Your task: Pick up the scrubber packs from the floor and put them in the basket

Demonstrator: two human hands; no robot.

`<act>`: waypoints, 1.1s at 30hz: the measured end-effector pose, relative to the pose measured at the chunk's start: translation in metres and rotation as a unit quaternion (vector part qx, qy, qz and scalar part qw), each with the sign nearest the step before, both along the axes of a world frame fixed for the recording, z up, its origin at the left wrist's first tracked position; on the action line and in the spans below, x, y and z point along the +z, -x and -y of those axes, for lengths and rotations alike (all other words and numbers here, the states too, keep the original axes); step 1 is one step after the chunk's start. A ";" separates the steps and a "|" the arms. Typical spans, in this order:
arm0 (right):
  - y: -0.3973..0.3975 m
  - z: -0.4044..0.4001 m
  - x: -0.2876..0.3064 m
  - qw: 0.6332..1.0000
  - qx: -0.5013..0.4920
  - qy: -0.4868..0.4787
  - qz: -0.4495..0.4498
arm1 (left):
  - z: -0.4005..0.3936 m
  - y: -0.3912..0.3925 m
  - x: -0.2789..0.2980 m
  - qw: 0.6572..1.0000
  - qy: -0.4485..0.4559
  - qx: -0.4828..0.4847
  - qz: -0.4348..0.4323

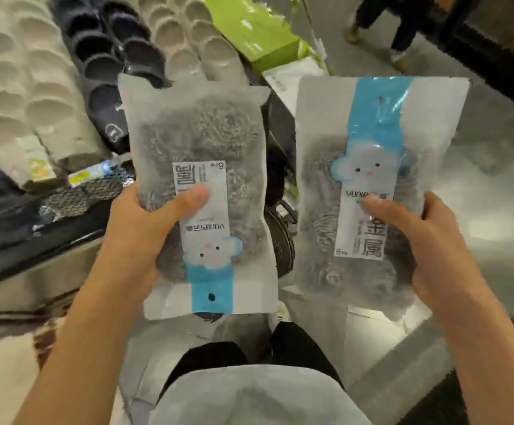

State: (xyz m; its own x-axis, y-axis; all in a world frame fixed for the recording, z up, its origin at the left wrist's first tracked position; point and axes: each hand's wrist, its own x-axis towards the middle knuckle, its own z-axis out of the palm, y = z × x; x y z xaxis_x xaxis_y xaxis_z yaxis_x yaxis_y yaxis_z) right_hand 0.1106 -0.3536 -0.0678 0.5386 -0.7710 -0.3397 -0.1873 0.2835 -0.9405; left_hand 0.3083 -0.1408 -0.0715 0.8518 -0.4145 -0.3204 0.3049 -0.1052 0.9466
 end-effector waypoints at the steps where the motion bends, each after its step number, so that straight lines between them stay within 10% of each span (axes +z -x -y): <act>1: -0.016 0.013 -0.002 0.999 0.038 -0.005 0.000 | 0.000 -0.003 -0.003 0.999 -0.006 0.034 -0.012; 12: -0.163 0.025 -0.098 0.958 0.278 -0.050 -0.045 | -0.054 -0.030 -0.088 0.961 -0.083 0.252 -0.079; 33: -0.248 0.017 -0.493 0.942 0.295 -0.061 -0.147 | -0.044 -0.094 -0.487 0.934 -0.079 0.295 -0.184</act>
